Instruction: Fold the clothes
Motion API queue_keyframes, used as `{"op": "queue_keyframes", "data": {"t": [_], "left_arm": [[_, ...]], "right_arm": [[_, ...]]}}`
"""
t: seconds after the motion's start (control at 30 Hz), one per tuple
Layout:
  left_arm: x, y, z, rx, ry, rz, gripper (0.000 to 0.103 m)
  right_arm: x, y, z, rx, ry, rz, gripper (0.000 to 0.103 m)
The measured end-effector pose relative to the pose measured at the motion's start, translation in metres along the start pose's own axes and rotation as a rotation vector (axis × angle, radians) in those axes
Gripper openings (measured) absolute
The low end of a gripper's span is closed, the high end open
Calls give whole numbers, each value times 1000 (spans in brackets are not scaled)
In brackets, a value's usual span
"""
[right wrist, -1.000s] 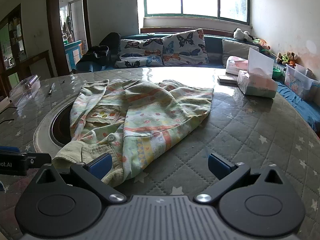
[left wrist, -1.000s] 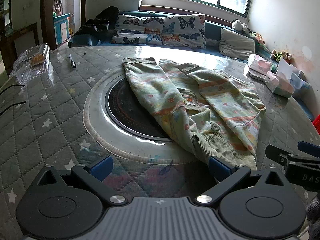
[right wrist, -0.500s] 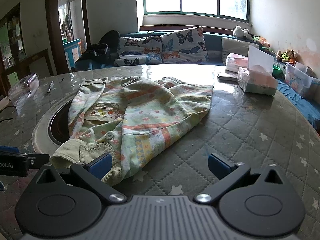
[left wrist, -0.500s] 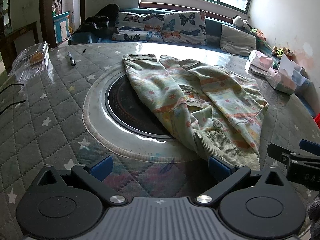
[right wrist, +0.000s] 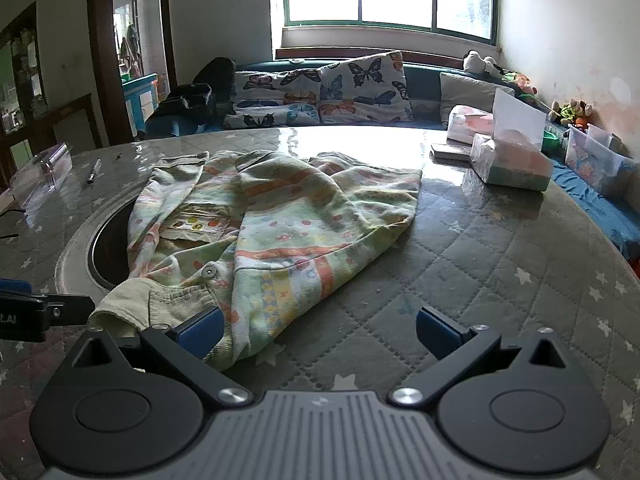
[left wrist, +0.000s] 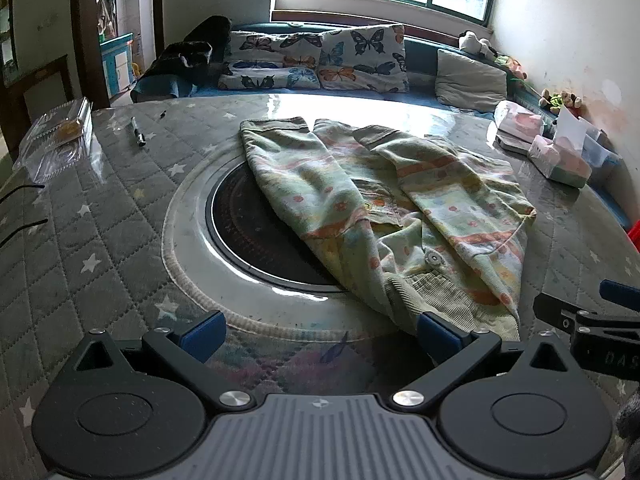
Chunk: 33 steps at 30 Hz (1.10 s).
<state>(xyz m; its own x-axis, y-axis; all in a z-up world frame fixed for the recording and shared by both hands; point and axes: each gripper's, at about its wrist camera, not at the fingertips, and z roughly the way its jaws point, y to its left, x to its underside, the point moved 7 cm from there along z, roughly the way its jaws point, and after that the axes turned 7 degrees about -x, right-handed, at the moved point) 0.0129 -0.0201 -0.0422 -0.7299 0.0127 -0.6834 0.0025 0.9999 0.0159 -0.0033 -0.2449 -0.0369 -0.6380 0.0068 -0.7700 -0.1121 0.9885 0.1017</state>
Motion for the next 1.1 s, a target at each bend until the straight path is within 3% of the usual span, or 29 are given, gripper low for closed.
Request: {"op": "queue_keyframes", "data": {"t": [1.1], "left_arm": [[-29, -17, -4, -45, -20, 95, 103]], "right_arm": [[-21, -6, 2, 4, -14, -13, 103]]}}
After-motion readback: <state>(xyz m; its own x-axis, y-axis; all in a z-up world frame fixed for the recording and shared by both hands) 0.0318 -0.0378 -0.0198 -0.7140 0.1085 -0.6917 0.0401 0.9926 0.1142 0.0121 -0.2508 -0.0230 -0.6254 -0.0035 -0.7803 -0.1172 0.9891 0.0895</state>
